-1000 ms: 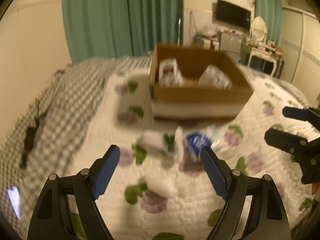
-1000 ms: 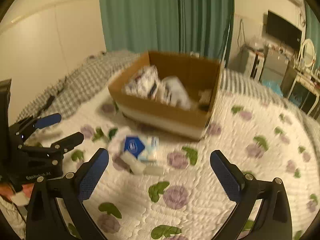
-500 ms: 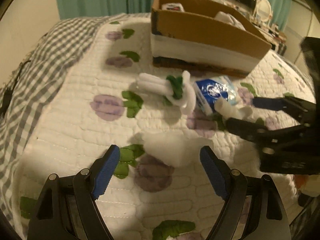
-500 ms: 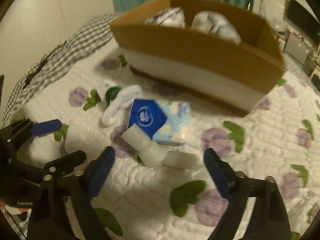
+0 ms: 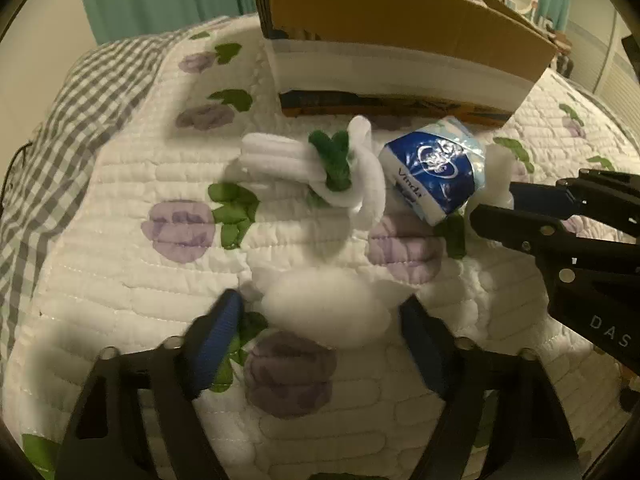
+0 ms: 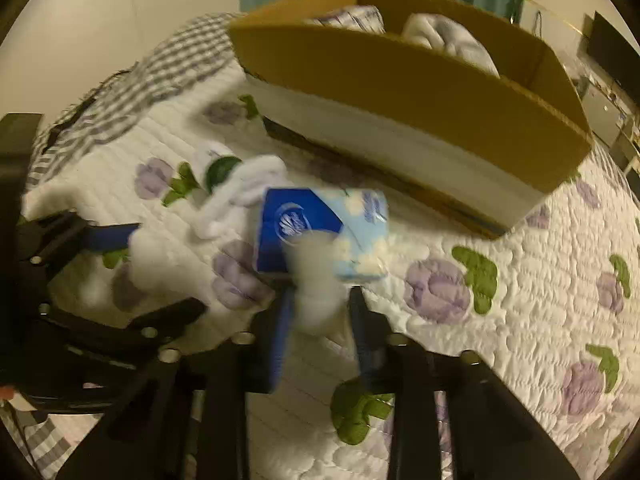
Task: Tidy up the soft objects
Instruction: 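Grasp the white cotton ball with left tool while right tool grasps the small white cup, then carry both items over the box and open both tools to release them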
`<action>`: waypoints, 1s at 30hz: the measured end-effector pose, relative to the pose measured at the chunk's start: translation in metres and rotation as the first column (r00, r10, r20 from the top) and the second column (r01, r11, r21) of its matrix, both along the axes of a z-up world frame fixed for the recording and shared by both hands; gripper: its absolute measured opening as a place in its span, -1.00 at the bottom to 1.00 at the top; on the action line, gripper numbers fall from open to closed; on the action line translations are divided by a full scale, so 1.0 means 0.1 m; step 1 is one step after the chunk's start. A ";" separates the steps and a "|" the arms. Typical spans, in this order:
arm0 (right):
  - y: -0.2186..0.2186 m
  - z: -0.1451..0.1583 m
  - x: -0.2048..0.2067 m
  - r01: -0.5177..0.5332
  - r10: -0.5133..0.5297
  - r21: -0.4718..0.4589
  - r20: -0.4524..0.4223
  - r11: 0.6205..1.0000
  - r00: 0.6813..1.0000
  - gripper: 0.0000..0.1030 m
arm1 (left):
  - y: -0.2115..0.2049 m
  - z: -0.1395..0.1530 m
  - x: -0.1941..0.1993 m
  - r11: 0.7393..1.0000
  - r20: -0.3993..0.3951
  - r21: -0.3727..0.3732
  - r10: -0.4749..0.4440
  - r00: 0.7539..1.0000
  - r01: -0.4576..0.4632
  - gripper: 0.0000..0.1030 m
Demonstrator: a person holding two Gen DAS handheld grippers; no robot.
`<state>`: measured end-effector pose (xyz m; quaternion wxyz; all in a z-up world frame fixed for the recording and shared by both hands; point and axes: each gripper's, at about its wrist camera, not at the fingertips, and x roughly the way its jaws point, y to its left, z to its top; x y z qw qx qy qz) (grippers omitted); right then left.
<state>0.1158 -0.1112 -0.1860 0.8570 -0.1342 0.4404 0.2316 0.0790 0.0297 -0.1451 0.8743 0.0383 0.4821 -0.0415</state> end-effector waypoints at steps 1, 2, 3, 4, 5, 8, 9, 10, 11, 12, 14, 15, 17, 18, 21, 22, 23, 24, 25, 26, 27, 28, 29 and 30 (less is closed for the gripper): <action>0.02 0.00 0.00 -0.007 0.007 -0.007 0.004 1.000 1.000 -0.50 | 0.00 0.00 0.00 1.000 0.003 0.000 0.001 1.000 -0.001 0.23; 0.04 -0.01 0.00 -0.015 0.015 -0.017 0.007 1.000 1.000 -0.50 | 0.00 0.01 -0.01 1.000 0.007 0.003 0.002 1.000 -0.002 0.02; 0.07 -0.02 0.01 -0.020 0.020 -0.021 0.008 1.000 1.000 -0.50 | 0.00 0.01 -0.03 1.000 0.010 0.004 0.003 1.000 -0.003 -0.07; 0.08 -0.05 0.02 -0.024 0.024 -0.019 0.002 1.000 1.000 -0.49 | 0.01 0.02 -0.05 1.000 0.011 -0.006 -0.002 1.000 0.002 -0.09; 0.11 -0.09 0.04 -0.023 0.023 -0.022 -0.003 0.999 1.000 -0.49 | 0.01 0.03 -0.06 1.000 0.009 -0.011 -0.003 1.000 0.004 -0.16; 0.11 -0.14 0.06 -0.012 0.012 -0.015 -0.017 1.000 1.000 -0.49 | 0.02 0.03 -0.08 1.000 0.011 -0.016 0.000 1.000 0.000 -0.21; 0.10 -0.13 0.06 -0.010 0.009 -0.009 -0.018 1.000 1.000 -0.50 | 0.02 0.05 -0.09 1.000 0.017 -0.017 -0.001 1.000 0.001 -0.21; 0.09 -0.11 0.05 -0.008 0.008 -0.002 -0.013 1.000 1.000 -0.53 | 0.03 0.07 -0.11 1.000 0.027 -0.020 -0.002 1.000 0.002 -0.21; 0.07 -0.09 0.04 -0.003 0.003 0.010 -0.012 1.000 1.000 -0.53 | 0.04 0.10 -0.13 1.000 0.039 -0.029 -0.003 0.999 0.004 -0.21; 0.03 -0.06 0.03 0.003 -0.003 0.024 -0.015 1.000 1.000 -0.55 | 0.05 0.13 -0.14 0.999 0.052 -0.039 -0.003 0.999 0.005 -0.21; -0.05 0.00 -0.02 0.027 -0.026 0.059 -0.011 0.998 1.000 -0.56 | 0.07 0.20 -0.18 0.999 0.079 -0.051 -0.001 0.997 0.005 -0.21; -0.09 0.04 -0.05 0.036 -0.036 0.078 -0.010 0.996 0.999 -0.56 | 0.08 0.24 -0.21 0.998 0.097 -0.058 0.000 0.995 0.005 -0.21; -0.15 0.13 -0.11 0.051 -0.051 0.097 0.000 0.994 0.999 -0.56 | 0.08 0.30 -0.24 0.998 0.118 -0.063 0.006 0.993 0.002 -0.21; -0.19 0.18 -0.14 0.057 -0.058 0.104 0.007 0.993 0.998 -0.56 | 0.09 0.34 -0.25 0.998 0.131 -0.065 0.008 0.991 0.000 -0.21; -0.30 0.40 -0.23 0.071 -0.077 0.146 0.039 0.987 0.996 -0.56 | 0.08 0.43 -0.29 0.998 0.156 -0.064 0.011 0.988 -0.001 -0.21; -0.33 0.49 -0.25 0.074 -0.083 0.160 0.051 0.984 0.995 -0.56 | 0.06 0.48 -0.31 0.998 0.168 -0.060 0.011 0.986 -0.001 -0.21; -0.37 0.57 -0.28 0.077 -0.090 0.173 0.068 0.982 0.994 -0.56 | 0.04 0.52 -0.32 0.998 0.176 -0.056 0.010 0.984 0.000 -0.21; -0.41 0.66 -0.32 0.078 -0.096 0.187 0.084 0.979 0.992 -0.56 | 0.02 0.59 -0.35 0.999 0.192 -0.053 0.006 0.981 0.005 -0.21; -0.44 0.74 -0.34 0.080 -0.102 0.200 0.098 0.976 0.990 -0.56 | 0.00 0.63 -0.36 0.999 0.201 -0.051 0.005 0.980 0.005 -0.21; -0.48 0.82 -0.36 0.085 -0.111 0.216 0.111 0.973 0.988 -0.56 | -0.01 0.68 -0.38 0.999 0.215 -0.049 0.007 0.977 0.004 -0.21; -0.51 0.88 -0.38 0.088 -0.117 0.228 0.118 0.970 0.986 -0.56 | -0.02 0.72 -0.39 0.999 0.224 -0.051 0.006 0.975 0.005 -0.21; -0.52 0.92 -0.39 0.088 -0.119 0.237 0.122 0.968 0.985 -0.56 | -0.03 0.75 -0.41 0.998 0.230 -0.055 0.006 0.973 0.007 -0.21; -0.53 0.95 -0.40 0.090 -0.123 0.243 0.126 0.966 0.984 -0.56 | -0.03 0.79 -0.42 0.998 0.237 -0.062 0.006 0.971 0.009 -0.21; -0.55 1.00 -0.41 0.091 -0.127 0.247 0.135 0.965 0.983 -0.56 | -0.04 0.85 -0.43 0.997 0.246 -0.073 0.005 0.969 0.013 -0.21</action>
